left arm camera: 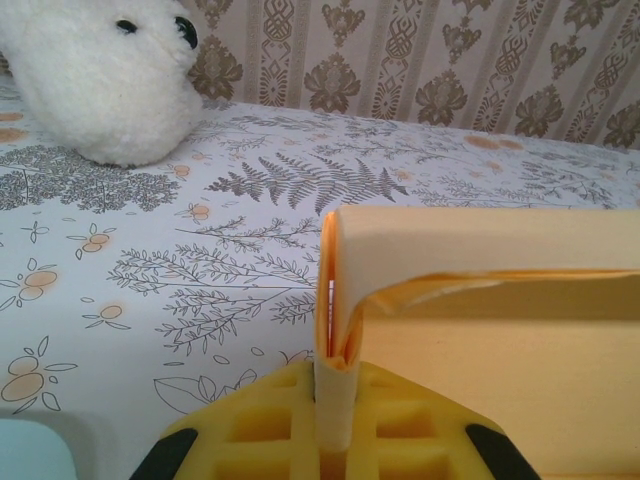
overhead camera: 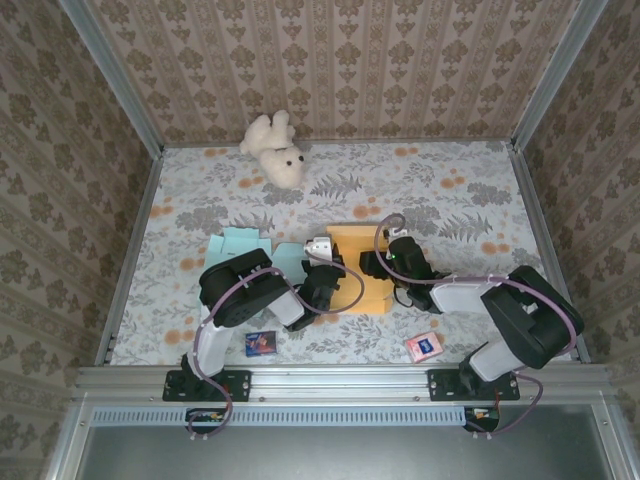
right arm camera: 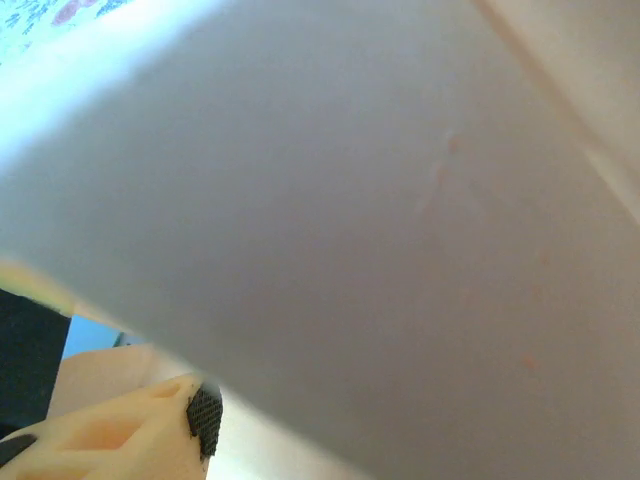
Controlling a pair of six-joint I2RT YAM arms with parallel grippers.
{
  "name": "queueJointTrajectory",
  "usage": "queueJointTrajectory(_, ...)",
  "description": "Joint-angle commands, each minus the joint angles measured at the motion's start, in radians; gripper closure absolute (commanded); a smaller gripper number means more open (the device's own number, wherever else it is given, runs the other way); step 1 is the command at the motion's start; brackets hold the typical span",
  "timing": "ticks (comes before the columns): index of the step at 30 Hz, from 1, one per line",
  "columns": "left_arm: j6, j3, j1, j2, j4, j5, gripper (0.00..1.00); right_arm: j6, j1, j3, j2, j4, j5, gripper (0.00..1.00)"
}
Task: Fold the paper box
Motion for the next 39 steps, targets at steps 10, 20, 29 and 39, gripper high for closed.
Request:
queueJointTrajectory(10, 0.052, -0.067, 0.084, -0.113, -0.06, 0.111, 1.0, -0.069, 0.021, 0.04, -0.488, -0.549, 0.091, 0.39)
queueJointTrajectory(20, 0.045, -0.166, 0.15, -0.204, -0.02, 0.262, 1.0, -0.175, -0.002, 0.03, -0.654, -0.688, 0.273, 0.38)
queueJointTrajectory(29, 0.048, -0.226, 0.192, -0.286, -0.018, 0.429, 1.0, -0.302, -0.042, 0.003, -0.625, -0.543, 0.071, 0.43)
queueJointTrajectory(39, 0.035, -0.231, 0.197, -0.303, -0.02, 0.452, 1.0, -0.334, -0.041, -0.015, -0.571, -0.438, -0.105, 0.45)
